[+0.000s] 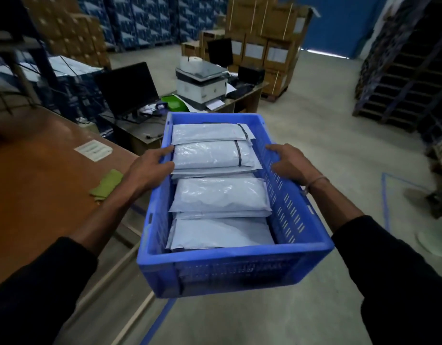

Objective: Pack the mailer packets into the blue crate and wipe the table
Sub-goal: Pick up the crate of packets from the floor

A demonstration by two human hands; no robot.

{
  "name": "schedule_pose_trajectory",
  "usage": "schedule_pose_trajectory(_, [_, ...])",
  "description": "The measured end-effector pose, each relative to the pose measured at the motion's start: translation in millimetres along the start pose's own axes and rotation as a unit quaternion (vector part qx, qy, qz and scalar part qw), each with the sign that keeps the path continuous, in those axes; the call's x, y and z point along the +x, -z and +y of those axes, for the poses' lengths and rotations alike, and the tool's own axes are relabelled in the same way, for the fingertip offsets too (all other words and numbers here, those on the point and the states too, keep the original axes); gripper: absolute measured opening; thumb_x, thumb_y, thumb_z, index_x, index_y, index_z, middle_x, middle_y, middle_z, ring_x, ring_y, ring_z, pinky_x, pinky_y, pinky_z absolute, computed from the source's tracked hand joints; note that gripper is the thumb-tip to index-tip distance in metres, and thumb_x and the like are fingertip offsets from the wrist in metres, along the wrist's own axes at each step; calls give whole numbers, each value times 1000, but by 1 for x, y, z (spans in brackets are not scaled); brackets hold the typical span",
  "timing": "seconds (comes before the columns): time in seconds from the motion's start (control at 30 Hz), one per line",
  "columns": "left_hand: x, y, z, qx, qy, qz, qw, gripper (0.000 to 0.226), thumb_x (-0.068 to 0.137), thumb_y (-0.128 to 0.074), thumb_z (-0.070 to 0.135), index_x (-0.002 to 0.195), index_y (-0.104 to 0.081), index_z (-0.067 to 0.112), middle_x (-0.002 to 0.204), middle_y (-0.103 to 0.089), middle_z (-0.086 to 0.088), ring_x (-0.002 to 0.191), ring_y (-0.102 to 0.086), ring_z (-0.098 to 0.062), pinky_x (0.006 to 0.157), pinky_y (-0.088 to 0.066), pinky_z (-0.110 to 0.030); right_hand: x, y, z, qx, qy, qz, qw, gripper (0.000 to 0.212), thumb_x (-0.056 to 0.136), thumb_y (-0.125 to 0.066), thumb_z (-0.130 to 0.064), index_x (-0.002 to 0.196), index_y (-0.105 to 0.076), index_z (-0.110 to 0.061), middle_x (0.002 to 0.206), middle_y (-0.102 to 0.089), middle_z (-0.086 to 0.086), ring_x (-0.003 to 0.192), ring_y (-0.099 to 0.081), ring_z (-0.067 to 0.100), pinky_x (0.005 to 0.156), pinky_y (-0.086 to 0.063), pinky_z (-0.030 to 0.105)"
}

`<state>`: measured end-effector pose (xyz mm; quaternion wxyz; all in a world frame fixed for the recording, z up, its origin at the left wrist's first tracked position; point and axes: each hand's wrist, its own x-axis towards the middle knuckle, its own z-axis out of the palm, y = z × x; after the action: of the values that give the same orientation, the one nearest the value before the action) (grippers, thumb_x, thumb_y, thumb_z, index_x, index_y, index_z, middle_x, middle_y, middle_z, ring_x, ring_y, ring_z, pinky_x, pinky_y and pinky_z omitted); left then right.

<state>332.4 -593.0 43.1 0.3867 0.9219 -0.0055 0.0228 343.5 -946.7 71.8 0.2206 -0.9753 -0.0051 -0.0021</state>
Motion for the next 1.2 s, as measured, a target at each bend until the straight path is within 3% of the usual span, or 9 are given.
schedule_pose_trajectory(0.13, [-24, 59, -5, -33, 5, 31, 999, 85, 63, -52, 42, 146, -57, 22, 142, -61, 1, 125, -60, -21, 100, -49, -37, -4, 12, -55, 31, 23, 22, 999, 63, 86, -59, -5, 146, -51, -22, 143, -54, 14, 125, -55, 31, 93, -40, 24])
schedule_pose_trajectory(0.3, [-56, 117, -26, -39, 24, 60, 997, 61, 83, -61, 25, 143, -58, 17, 115, -64, -14, 90, -57, -23, 83, -48, -37, -4, 6, -120, 56, 65, 11, 996, 62, 83, -60, -4, 143, -56, -21, 137, -60, 12, 118, -60, 29, 87, -41, 24])
schedule_pose_trajectory(0.47, [-94, 171, -68, -27, 59, 106, 992, 61, 88, -63, 23, 148, -54, 19, 135, -62, -20, 96, -62, -31, 86, -52, -42, -10, -18, -187, 77, 116, -18, 990, 62, 83, -59, -2, 141, -58, -22, 138, -60, 7, 118, -61, 27, 90, -44, 25])
schedule_pose_trajectory(0.57, [-115, 197, -92, -30, 76, 134, 988, 66, 82, -63, 25, 147, -56, 16, 139, -60, -15, 116, -63, -31, 96, -51, -41, -10, -35, -225, 88, 142, -32, 985, 62, 83, -59, -3, 140, -58, -25, 136, -60, 5, 113, -62, 26, 92, -52, 33])
schedule_pose_trajectory(0.67, [-136, 219, -110, -21, 97, 165, 981, 49, 89, -61, 5, 138, -63, 11, 114, -62, -10, 102, -61, -25, 87, -47, -33, -7, -54, -267, 104, 176, -52, 978, 61, 83, -58, 0, 140, -59, -23, 133, -62, 7, 104, -64, 25, 91, -56, 39])
schedule_pose_trajectory(0.77, [-150, 238, -128, -15, 113, 197, 974, 44, 86, -61, 9, 129, -69, 6, 106, -62, -4, 102, -65, -25, 86, -50, -35, 5, -76, -303, 114, 206, -79, 969, 61, 84, -58, 1, 140, -59, -21, 127, -63, 5, 104, -63, 21, 85, -52, 30])
schedule_pose_trajectory(0.93, [-154, 264, -166, 8, 169, 236, 957, 53, 91, -61, 7, 144, -57, 8, 144, -59, -13, 128, -58, -28, 98, -45, -33, 38, -115, -353, 142, 249, -125, 950, 59, 84, -58, 3, 139, -60, -18, 119, -68, 11, 99, -68, 27, 83, -56, 36])
schedule_pose_trajectory(1.1, [-144, 275, -198, 18, 210, 274, 938, 55, 93, -60, 6, 148, -53, 8, 149, -53, -15, 130, -56, -31, 98, -44, -34, 81, -153, -398, 145, 303, -163, 928, 60, 82, -58, 4, 138, -60, -18, 109, -65, 4, 86, -61, 18, 70, -48, 24])
schedule_pose_trajectory(1.2, [-136, 276, -211, 23, 234, 288, 928, 52, 94, -56, 0, 146, -54, 5, 148, -54, -17, 132, -54, -34, 98, -43, -34, 111, -174, -422, 149, 332, -196, 911, 60, 81, -58, 5, 137, -60, -18, 116, -68, 16, 89, -68, 33, 74, -57, 39])
